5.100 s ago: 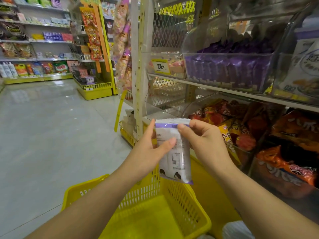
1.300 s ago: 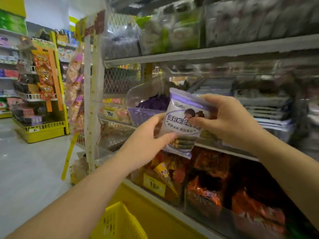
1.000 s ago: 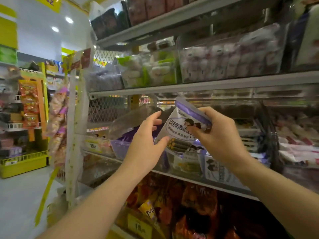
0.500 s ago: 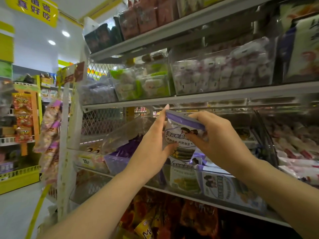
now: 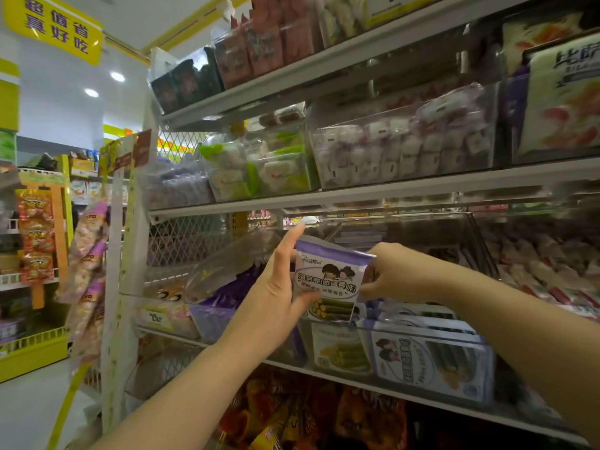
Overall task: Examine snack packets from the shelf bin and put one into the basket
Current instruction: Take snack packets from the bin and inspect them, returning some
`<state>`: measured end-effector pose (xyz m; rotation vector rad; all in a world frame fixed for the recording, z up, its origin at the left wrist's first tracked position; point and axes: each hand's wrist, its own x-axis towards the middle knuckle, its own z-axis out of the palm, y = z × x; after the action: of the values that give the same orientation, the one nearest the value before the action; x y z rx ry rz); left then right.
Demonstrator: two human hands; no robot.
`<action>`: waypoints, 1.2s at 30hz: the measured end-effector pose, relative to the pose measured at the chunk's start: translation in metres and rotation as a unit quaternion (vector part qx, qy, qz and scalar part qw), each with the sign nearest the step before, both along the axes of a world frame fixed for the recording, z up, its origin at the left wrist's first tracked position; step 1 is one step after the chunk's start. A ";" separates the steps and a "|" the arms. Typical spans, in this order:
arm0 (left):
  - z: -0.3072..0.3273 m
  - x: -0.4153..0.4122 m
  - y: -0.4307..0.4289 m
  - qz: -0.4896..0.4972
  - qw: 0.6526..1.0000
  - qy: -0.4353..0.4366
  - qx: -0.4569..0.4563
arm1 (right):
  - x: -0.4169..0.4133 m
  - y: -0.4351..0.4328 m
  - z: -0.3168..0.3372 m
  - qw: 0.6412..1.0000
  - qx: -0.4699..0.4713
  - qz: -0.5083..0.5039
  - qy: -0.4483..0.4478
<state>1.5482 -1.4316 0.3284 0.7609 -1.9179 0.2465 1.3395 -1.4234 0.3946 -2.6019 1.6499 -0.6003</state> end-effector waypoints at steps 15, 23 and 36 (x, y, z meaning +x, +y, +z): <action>0.001 0.001 -0.005 -0.020 0.999 0.033 0.001 | 0.001 -0.012 -0.001 0.998 -0.012 0.026 0.052; 0.019 0.022 -0.004 -0.032 0.982 0.188 -0.015 | 0.000 -0.001 -0.005 0.997 0.044 0.061 0.024; 0.010 0.005 0.000 0.009 0.989 0.138 -0.044 | 0.015 0.001 -0.014 0.996 0.045 0.075 -0.004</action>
<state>1.5534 -1.4312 0.3380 0.7148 -1.6301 0.2227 1.3547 -1.4227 0.3804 -2.6235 1.4276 -0.5159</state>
